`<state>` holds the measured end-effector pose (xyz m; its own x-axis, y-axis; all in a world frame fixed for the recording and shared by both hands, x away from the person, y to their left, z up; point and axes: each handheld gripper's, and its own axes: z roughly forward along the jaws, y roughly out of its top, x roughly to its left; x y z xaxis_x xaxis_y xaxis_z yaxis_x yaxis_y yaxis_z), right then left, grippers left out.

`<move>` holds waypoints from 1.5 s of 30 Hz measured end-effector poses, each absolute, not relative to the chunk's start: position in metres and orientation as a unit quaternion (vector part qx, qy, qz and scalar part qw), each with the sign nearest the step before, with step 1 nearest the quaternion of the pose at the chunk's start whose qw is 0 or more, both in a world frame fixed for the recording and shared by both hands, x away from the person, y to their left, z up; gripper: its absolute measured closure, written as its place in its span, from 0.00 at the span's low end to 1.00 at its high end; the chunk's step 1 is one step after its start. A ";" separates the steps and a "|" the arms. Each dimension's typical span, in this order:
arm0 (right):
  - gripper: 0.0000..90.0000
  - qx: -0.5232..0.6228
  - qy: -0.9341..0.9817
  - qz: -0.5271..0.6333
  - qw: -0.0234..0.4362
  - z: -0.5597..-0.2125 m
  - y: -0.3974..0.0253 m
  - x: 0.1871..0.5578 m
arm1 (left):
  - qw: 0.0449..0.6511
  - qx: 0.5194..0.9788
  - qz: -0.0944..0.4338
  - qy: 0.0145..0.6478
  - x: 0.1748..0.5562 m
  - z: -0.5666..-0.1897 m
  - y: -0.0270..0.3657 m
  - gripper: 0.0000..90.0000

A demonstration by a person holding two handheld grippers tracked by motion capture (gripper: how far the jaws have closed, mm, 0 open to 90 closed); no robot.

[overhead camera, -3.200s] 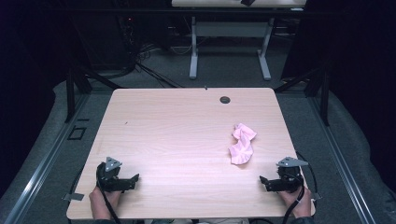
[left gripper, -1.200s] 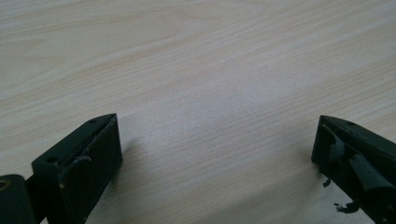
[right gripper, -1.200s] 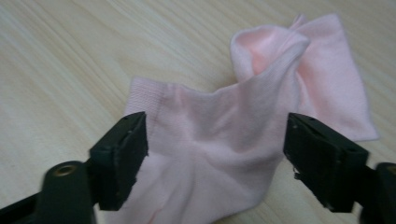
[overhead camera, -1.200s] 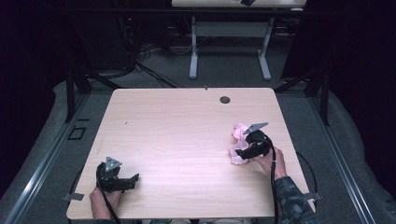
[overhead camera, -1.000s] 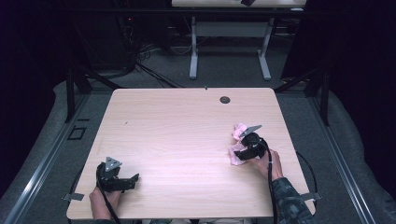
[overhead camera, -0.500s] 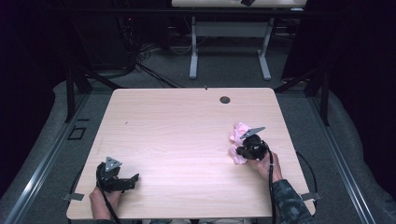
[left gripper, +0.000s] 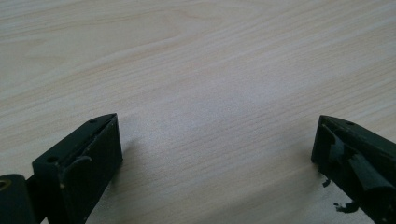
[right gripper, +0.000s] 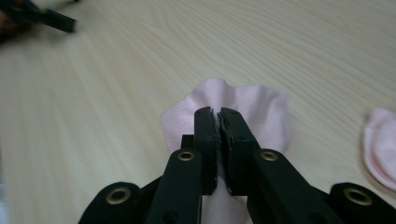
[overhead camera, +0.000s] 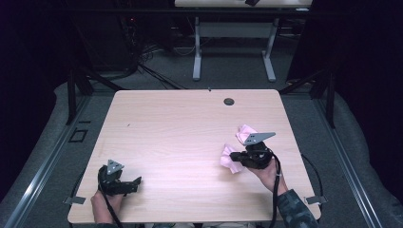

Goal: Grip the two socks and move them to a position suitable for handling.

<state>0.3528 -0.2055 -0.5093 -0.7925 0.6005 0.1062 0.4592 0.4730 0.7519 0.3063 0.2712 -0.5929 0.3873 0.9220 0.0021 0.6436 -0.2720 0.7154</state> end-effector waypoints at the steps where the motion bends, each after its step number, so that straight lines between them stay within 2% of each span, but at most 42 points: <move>1: 0.95 0.310 0.854 0.409 0.086 -0.509 -0.206 0.353 | 0.323 0.768 0.216 0.510 0.306 -0.593 0.271 0.02; 5: 0.95 0.272 0.855 0.437 0.064 -0.496 -0.188 0.333 | 0.323 0.767 0.216 0.510 0.306 -0.593 0.271 0.02; 6: 0.95 0.253 0.854 0.453 0.041 -0.493 -0.179 0.323 | 0.322 0.768 0.216 0.510 0.306 -0.593 0.271 0.02; 7: 0.95 0.253 0.854 0.453 0.041 -0.493 -0.179 0.323 | 0.323 0.767 0.216 0.510 0.306 -0.593 0.271 0.02; 10: 0.95 0.224 0.860 0.459 0.000 -0.497 -0.165 0.306 | 0.322 0.768 0.216 0.510 0.306 -0.593 0.271 0.02; 15: 0.94 0.236 0.873 0.427 -0.002 -0.518 -0.159 0.303 | 0.322 0.768 0.216 0.510 0.306 -0.593 0.271 0.02; 16: 0.94 0.252 0.880 0.402 0.006 -0.533 -0.160 0.305 | 0.322 0.768 0.216 0.510 0.306 -0.593 0.271 0.02; 22: 0.90 0.283 0.889 0.359 0.020 -0.559 -0.160 0.308 | 0.323 0.767 0.216 0.510 0.306 -0.593 0.271 0.02; 26: 0.78 0.292 0.894 0.337 0.039 -0.568 -0.159 0.310 | 0.323 0.767 0.215 0.511 0.306 -0.593 0.271 0.02; 27: 0.71 0.292 0.894 0.338 0.041 -0.568 -0.159 0.310 | 0.323 0.767 0.215 0.511 0.306 -0.593 0.271 0.02; 29: 0.64 0.294 0.892 0.340 0.045 -0.567 -0.160 0.310 | 0.323 0.767 0.215 0.511 0.306 -0.593 0.271 0.02; 34: 0.39 0.306 0.876 0.367 0.069 -0.555 -0.169 0.304 | 0.323 0.766 0.216 0.512 0.306 -0.593 0.272 0.03; 37: 0.33 0.307 0.873 0.371 0.078 -0.549 -0.174 0.299 | 0.323 0.766 0.216 0.513 0.306 -0.593 0.271 0.03; 45: 0.33 0.301 0.871 0.374 0.104 -0.538 -0.181 0.281 | 0.319 0.761 0.218 0.520 0.306 -0.592 0.269 0.02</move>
<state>0.2808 -0.1809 -0.5384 -0.7971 0.6022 0.0447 0.4473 0.5390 0.7137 0.3056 0.2694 -0.5921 0.3634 0.9316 0.0001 0.6531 -0.2549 0.7130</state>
